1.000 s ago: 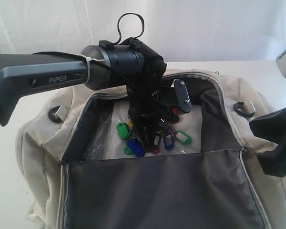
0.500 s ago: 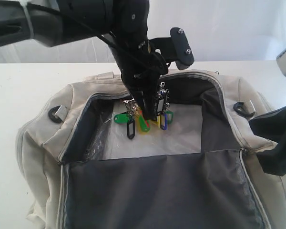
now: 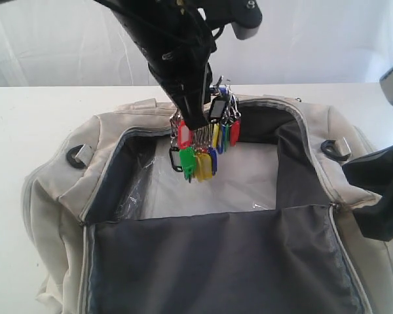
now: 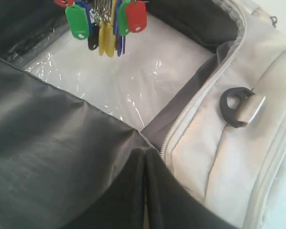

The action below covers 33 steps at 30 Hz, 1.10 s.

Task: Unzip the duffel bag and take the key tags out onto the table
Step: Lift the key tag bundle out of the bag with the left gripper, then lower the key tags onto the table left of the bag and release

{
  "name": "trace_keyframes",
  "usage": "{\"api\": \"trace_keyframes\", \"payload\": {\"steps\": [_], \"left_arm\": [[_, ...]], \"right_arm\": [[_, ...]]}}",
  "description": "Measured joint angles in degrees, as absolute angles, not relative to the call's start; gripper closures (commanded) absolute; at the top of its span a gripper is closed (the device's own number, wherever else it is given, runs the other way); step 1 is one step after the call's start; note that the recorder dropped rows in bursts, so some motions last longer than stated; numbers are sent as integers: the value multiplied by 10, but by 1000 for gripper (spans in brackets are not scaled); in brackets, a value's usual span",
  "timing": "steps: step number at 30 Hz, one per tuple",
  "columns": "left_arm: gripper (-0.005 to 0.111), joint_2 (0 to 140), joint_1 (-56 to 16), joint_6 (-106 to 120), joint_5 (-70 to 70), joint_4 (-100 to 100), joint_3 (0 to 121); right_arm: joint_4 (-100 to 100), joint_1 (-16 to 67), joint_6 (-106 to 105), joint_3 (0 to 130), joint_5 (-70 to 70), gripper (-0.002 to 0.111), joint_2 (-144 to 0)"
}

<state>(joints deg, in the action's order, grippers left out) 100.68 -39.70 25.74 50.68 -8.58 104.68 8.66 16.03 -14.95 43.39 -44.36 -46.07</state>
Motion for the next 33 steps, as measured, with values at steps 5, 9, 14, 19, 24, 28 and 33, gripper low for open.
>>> {"api": "trace_keyframes", "payload": {"steps": [5,9,14,19,24,28,33], "left_arm": [[107,973,-384,249,518,-84,1047],[107,941,-363,245,544,-84,1047],[107,898,-320,223,579,-84,1047],[107,855,-264,212,611,-84,1047],[107,828,-206,208,632,-85,1042],[107,819,-167,206,632,-97,1002],[107,818,-128,200,585,-114,919]], "right_arm": [[85,160,-149,434,-440,108,-461],[85,160,-149,434,-426,108,-461],[85,160,-156,434,-415,108,-461],[85,160,-158,434,-412,108,-461],[85,160,-159,415,-397,108,-458],[85,160,-159,403,-381,108,-458],[85,160,-159,402,-370,108,-458]]}}
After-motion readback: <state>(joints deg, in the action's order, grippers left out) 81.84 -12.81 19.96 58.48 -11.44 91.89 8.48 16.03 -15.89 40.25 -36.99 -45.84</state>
